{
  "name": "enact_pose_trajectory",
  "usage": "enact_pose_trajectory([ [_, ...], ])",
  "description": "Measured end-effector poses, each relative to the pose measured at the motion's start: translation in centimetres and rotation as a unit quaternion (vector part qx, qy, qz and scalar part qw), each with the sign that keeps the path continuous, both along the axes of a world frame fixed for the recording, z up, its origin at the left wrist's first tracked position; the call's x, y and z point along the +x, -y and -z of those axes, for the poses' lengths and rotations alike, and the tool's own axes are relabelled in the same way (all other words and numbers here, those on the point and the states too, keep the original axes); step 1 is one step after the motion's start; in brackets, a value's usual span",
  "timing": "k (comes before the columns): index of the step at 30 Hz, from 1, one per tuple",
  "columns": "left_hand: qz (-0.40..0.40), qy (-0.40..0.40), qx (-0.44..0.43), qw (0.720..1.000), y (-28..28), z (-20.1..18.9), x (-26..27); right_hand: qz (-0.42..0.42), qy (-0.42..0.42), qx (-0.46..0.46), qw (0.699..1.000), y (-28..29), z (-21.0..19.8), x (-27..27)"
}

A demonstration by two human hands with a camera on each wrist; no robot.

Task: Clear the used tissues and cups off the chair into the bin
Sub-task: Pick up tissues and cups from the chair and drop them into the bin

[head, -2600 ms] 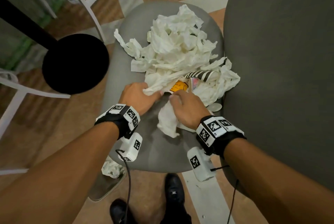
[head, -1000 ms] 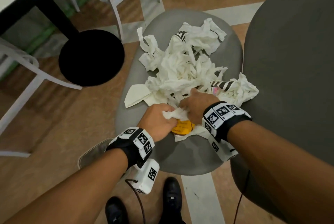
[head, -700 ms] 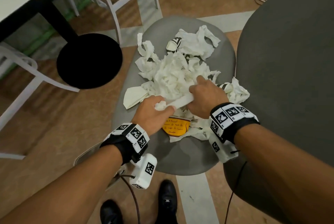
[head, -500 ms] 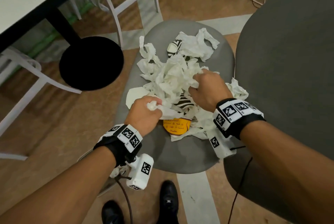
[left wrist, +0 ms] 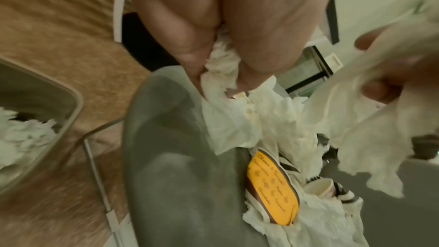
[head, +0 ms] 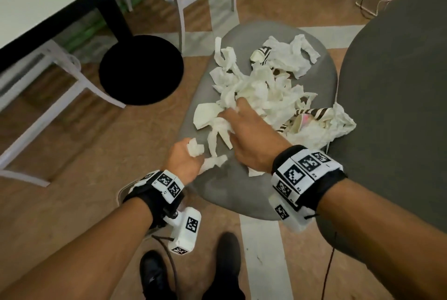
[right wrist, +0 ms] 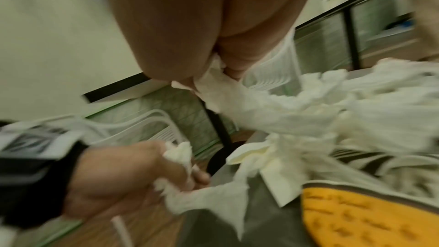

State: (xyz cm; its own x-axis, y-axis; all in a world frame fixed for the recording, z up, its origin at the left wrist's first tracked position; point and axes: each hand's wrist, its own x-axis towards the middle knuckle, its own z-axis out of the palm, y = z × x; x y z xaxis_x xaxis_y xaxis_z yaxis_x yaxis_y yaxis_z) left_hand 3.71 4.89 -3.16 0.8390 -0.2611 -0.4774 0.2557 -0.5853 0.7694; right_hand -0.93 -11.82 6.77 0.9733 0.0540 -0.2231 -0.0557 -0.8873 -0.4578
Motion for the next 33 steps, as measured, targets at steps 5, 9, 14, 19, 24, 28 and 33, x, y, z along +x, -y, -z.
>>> enact_pose_trajectory([
  [5, -0.048, -0.084, 0.007, 0.995, -5.6, 1.7, -0.7, -0.15, 0.012, -0.007, 0.989, -7.9, 0.5, -0.4],
  [9, -0.064, -0.151, -0.024, 0.986, -8.8, 1.5, -0.8, -0.076, 0.01, 0.053, 0.996, -11.1, 1.9, -0.1],
  [14, -0.096, -0.121, -0.009, 0.988, -11.7, 3.1, -1.2, 0.164, -0.103, 0.183, 0.964, -12.5, 6.4, 0.8],
  [19, -0.196, -0.185, -0.045, 0.962, -14.4, 4.8, -1.9, 0.123, -0.206, 0.145, 0.96, -14.5, 11.7, 0.8],
  [24, -0.152, -0.116, 0.041, 0.981, -17.6, 6.7, -2.7, 0.177, -0.205, 0.2, 0.942, -17.9, 14.4, 0.8],
  [28, -0.131, -0.139, 0.082, 0.978, -21.6, 8.4, -2.7, 0.275, -0.229, 0.21, 0.91, -20.7, 15.3, 1.1],
  [33, -0.137, -0.195, 0.049, 0.97, -25.5, 11.2, -3.2, 0.314, -0.317, 0.327, 0.833, -23.8, 19.5, 0.6],
])
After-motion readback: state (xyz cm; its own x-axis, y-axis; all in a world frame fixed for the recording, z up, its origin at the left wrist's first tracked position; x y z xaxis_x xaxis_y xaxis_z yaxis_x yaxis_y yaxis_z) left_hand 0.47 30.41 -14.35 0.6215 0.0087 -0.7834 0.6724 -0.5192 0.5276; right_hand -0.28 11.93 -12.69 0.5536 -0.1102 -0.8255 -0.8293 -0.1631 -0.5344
